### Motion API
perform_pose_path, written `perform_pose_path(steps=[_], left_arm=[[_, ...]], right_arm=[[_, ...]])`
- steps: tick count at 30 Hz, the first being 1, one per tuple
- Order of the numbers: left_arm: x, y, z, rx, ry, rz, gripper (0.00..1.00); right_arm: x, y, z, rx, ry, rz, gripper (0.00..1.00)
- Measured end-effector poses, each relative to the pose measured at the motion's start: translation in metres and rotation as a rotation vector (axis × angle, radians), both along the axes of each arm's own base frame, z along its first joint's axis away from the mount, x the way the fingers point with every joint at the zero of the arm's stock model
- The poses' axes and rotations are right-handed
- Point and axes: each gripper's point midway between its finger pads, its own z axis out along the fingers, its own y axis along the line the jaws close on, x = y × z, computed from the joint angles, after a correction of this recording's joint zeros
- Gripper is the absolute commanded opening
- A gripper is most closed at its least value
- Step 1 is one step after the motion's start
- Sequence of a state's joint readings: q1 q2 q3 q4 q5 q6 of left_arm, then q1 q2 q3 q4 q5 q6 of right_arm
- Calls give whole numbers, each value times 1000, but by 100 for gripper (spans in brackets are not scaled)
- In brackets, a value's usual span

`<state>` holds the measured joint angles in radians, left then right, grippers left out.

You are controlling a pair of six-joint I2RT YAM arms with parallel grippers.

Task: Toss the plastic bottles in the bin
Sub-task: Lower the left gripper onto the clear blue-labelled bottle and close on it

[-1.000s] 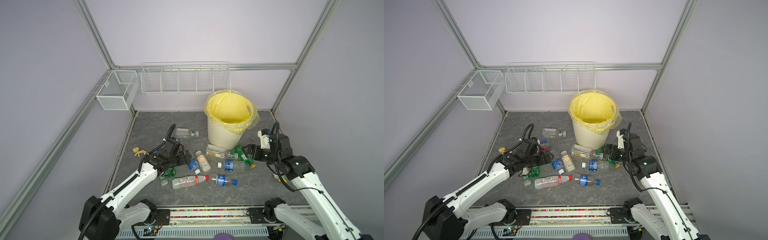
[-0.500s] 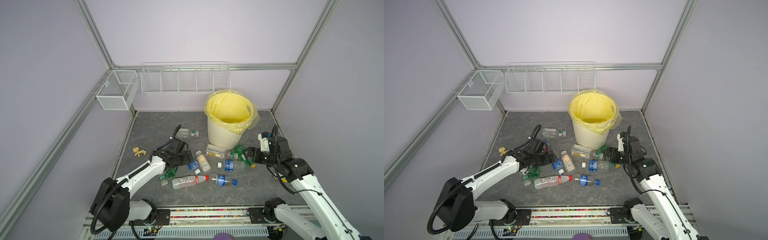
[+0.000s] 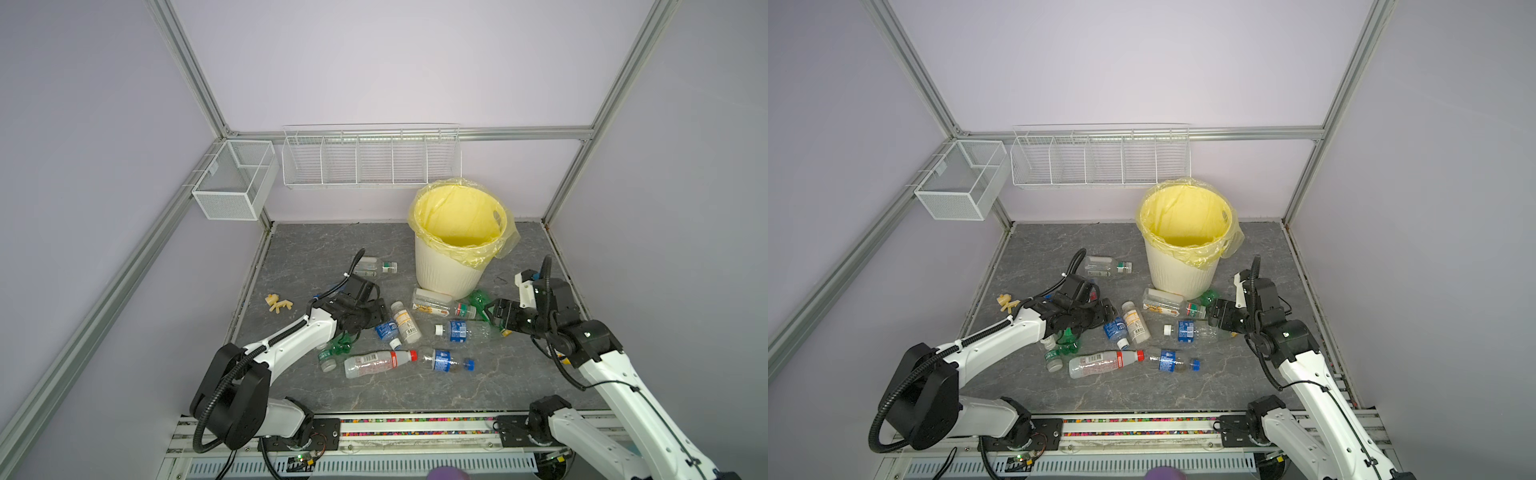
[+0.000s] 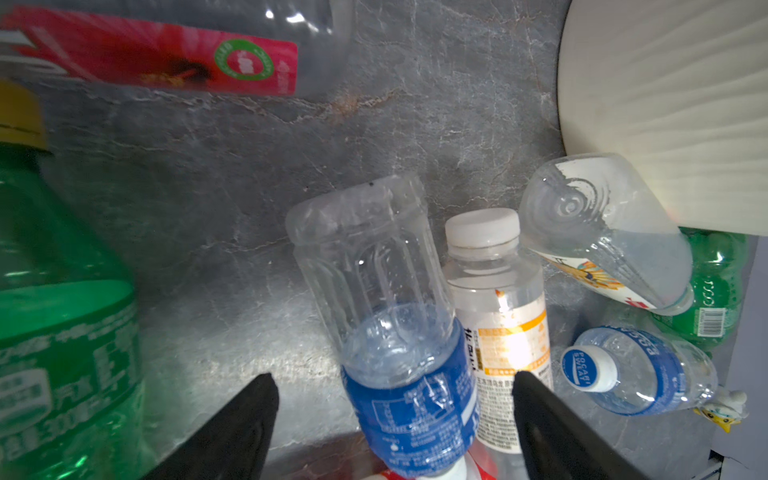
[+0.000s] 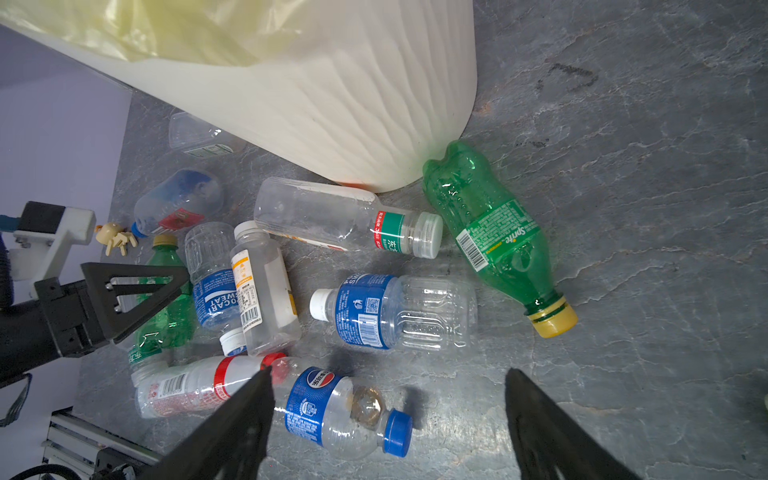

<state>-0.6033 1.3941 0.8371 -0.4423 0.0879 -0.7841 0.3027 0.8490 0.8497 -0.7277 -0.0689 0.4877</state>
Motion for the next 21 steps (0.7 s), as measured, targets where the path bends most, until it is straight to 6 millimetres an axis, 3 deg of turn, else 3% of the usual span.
perform_pose_path(steps=[7,21], left_arm=[[4,-6,-1,-34,-10,4,81],[6,-8,-32,-25,26,22,77]], right_arm=[[-1,-1,1,11,0,-13,88],[-2,-2,1,17,1,-24,88]])
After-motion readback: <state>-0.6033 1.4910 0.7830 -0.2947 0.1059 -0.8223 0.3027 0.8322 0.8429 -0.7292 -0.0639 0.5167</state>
